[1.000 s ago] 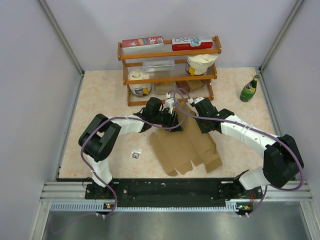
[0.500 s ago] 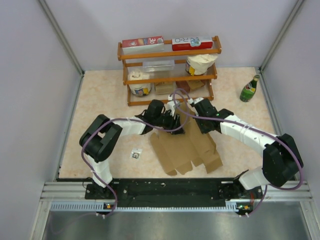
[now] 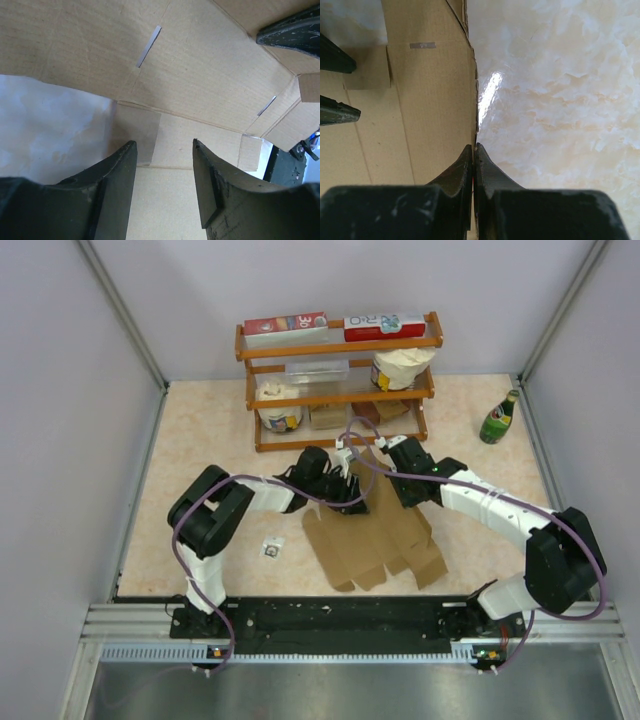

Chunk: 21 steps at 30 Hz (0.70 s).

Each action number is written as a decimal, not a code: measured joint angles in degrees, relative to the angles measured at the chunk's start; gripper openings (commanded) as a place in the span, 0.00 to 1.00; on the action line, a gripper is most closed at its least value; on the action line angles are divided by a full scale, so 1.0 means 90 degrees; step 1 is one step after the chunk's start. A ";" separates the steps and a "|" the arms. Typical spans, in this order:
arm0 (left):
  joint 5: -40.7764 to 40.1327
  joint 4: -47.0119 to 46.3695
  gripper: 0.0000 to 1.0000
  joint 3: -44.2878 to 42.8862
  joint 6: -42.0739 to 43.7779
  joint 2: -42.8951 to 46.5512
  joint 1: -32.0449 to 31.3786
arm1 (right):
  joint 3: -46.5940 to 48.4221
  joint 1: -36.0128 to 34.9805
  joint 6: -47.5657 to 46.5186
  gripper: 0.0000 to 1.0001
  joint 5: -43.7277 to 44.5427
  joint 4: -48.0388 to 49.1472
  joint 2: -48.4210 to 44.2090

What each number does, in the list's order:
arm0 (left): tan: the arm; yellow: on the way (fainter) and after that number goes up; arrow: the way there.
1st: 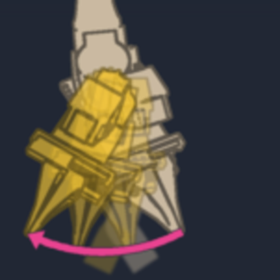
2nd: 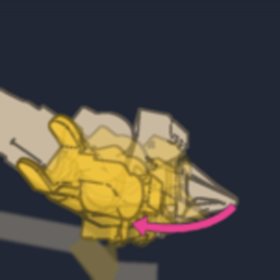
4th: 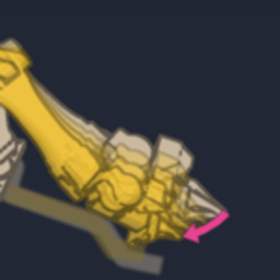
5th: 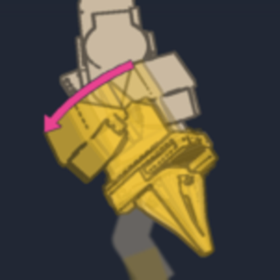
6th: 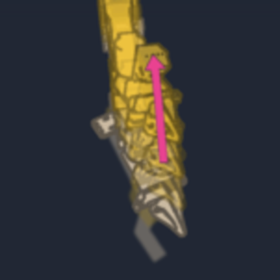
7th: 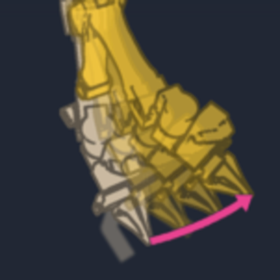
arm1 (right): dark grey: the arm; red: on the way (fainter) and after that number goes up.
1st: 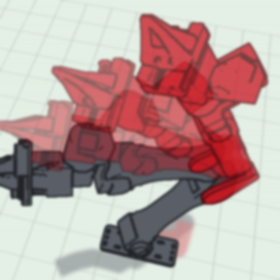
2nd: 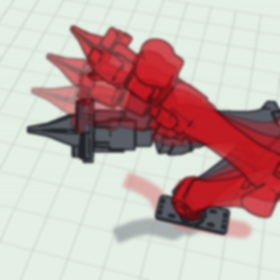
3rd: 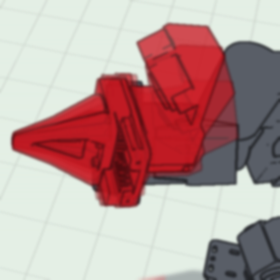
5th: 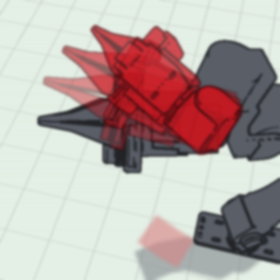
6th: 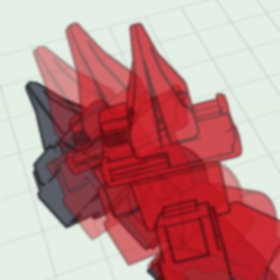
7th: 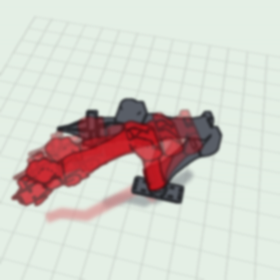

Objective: Fold the paper box

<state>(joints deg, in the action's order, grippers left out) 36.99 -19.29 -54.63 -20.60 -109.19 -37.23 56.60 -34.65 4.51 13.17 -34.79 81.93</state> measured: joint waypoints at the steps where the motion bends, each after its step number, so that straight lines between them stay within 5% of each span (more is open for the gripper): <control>1: 0.0007 -0.0029 0.54 0.0007 -0.0029 -0.0010 0.0000 | 0.0000 0.0000 -0.0002 0.00 -0.0007 0.0000 0.0000; 14: 0.0304 -0.0199 0.52 0.0010 -0.0376 0.0372 0.0148 | -0.0104 0.0000 -0.0204 0.00 -0.0002 -0.0036 -0.0112; 21: 0.0600 -0.0471 0.15 -0.0576 -0.0828 0.0503 0.0712 | -0.0306 0.0000 -0.0510 0.00 -0.0223 0.0051 -0.0661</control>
<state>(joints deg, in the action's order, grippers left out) 42.39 -23.53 -59.81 -28.05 -104.66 -30.83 53.84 -34.65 -0.08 11.16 -34.33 75.99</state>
